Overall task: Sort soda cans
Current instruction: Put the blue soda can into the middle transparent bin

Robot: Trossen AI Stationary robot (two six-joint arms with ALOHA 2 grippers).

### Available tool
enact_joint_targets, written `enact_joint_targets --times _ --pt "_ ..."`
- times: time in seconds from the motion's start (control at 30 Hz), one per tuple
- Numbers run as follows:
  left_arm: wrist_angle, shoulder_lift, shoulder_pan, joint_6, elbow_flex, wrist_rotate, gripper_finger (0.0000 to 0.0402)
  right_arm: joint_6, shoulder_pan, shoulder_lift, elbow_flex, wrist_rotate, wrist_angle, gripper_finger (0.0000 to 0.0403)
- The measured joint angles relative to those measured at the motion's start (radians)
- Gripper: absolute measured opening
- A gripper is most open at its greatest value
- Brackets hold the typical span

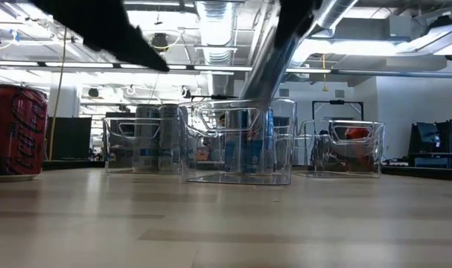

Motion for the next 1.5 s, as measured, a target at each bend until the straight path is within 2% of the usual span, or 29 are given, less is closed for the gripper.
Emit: enact_joint_targets --times 0.2,0.4,0.67,1.03,1.27,1.5 --pt "0.057 0.028 0.064 -0.056 -0.075 0.034 0.0297 -0.120 -0.087 0.091 0.000 -0.088 0.023 0.0230" --pt "0.136 0.094 0.119 -0.069 -0.093 0.164 0.0297 -0.222 -0.150 0.183 0.000 -0.158 0.055 0.0230" --pt "0.257 0.197 0.142 -0.059 -0.088 0.271 0.0297 -0.262 -0.194 0.252 0.001 -0.163 -0.019 0.0230" --pt "0.300 0.203 0.142 -0.068 -0.087 0.285 0.0297 -0.271 -0.207 0.254 0.022 -0.163 -0.090 0.0232" --pt "0.310 0.203 0.142 -0.085 -0.087 0.312 0.0297 -0.328 -0.189 0.254 0.024 -0.163 -0.092 0.0267" --pt "0.311 0.203 0.142 -0.087 -0.087 0.315 0.0297 -0.302 -0.186 0.254 0.024 -0.162 -0.091 0.0311"
